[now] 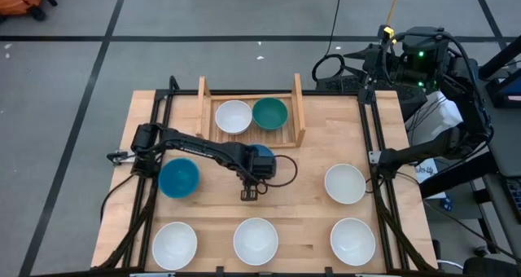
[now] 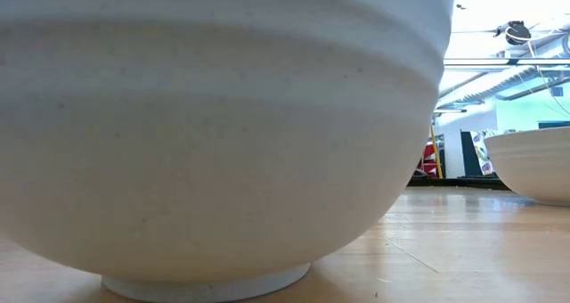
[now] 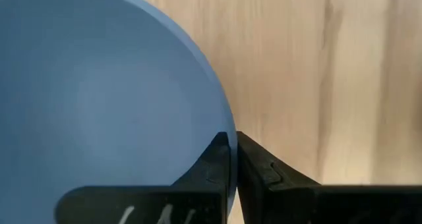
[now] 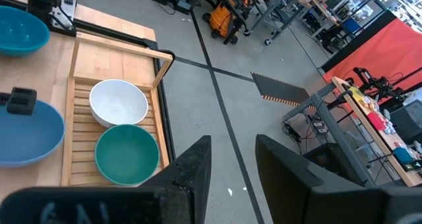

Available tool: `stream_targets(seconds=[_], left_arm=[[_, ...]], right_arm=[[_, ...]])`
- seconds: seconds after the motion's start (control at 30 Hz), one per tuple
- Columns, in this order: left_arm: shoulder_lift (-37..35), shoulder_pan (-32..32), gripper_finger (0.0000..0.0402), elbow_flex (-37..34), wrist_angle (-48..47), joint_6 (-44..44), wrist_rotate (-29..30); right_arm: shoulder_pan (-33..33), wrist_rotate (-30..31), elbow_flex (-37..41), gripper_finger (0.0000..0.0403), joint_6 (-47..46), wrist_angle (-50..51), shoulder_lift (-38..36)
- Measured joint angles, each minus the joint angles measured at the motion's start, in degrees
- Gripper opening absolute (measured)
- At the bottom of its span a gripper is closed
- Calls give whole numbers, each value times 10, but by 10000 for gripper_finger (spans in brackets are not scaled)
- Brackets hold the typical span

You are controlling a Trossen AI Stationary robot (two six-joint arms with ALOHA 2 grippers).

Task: Place and stack bowls onto a shelf
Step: Stack the blue bowl on the white bowl on the shelf

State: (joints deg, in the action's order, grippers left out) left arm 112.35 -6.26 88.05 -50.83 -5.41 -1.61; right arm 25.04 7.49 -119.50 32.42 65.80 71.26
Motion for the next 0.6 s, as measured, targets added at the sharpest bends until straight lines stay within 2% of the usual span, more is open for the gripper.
stream_targets(seconds=[0.17,0.33,0.47,0.6], left_arm=[[-42,-3,10,51,-37,-34,22],[-91,-1,10,108,-114,-35,108],[-105,28,10,142,-180,-37,161],[-103,73,10,160,-236,-24,176]], right_arm=[[0,0,0,114,0,0,0],[0,0,0,114,0,0,0],[0,0,0,114,2,0,0],[0,0,0,114,4,0,0]])
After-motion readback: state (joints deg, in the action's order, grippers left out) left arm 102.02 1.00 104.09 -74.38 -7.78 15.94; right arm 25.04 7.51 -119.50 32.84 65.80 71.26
